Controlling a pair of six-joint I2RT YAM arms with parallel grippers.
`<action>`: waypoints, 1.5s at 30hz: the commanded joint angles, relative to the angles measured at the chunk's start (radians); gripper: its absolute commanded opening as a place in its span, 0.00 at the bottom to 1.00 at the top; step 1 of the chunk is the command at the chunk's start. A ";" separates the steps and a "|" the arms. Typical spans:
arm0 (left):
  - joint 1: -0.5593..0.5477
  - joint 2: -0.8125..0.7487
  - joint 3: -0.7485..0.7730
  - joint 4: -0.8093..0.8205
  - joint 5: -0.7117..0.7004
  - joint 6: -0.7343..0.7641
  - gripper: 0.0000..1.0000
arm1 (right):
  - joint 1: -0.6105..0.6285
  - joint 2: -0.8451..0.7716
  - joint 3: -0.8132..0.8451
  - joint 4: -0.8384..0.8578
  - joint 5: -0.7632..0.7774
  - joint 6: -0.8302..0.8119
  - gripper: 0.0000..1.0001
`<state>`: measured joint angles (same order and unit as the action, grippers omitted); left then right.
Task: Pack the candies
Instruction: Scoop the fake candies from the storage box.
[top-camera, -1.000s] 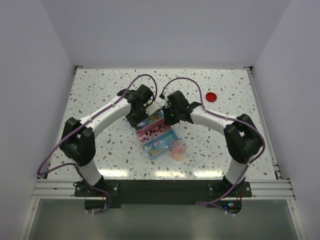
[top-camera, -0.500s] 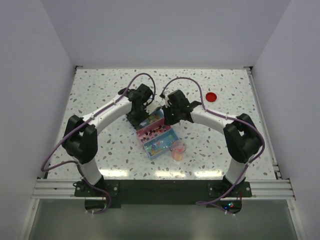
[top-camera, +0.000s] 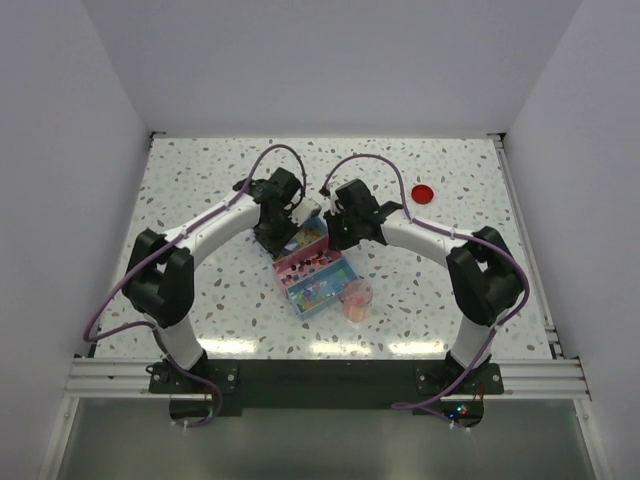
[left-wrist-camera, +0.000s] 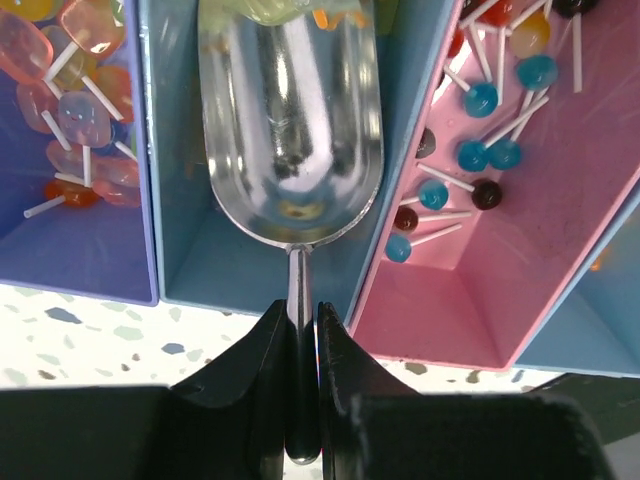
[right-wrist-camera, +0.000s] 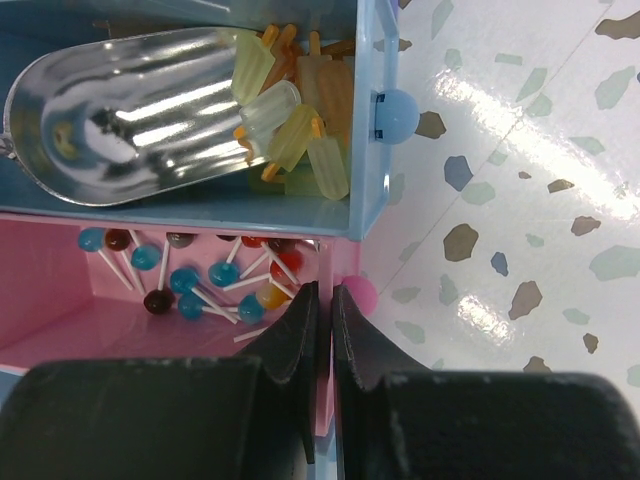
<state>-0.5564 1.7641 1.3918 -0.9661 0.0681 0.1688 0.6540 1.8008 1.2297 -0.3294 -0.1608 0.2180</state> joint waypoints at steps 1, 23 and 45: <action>-0.109 0.018 -0.043 0.300 0.115 0.139 0.00 | 0.039 0.078 0.010 0.073 -0.141 0.011 0.00; -0.073 -0.221 -0.267 0.437 0.036 0.265 0.00 | -0.025 0.081 -0.003 0.070 -0.148 0.029 0.00; -0.120 -0.118 -0.229 0.560 0.148 0.168 0.00 | -0.021 0.161 0.103 0.024 -0.238 0.049 0.00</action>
<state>-0.6159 1.5707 1.1217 -0.6067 -0.0784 0.4168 0.5884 1.8832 1.3201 -0.3523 -0.2928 0.2264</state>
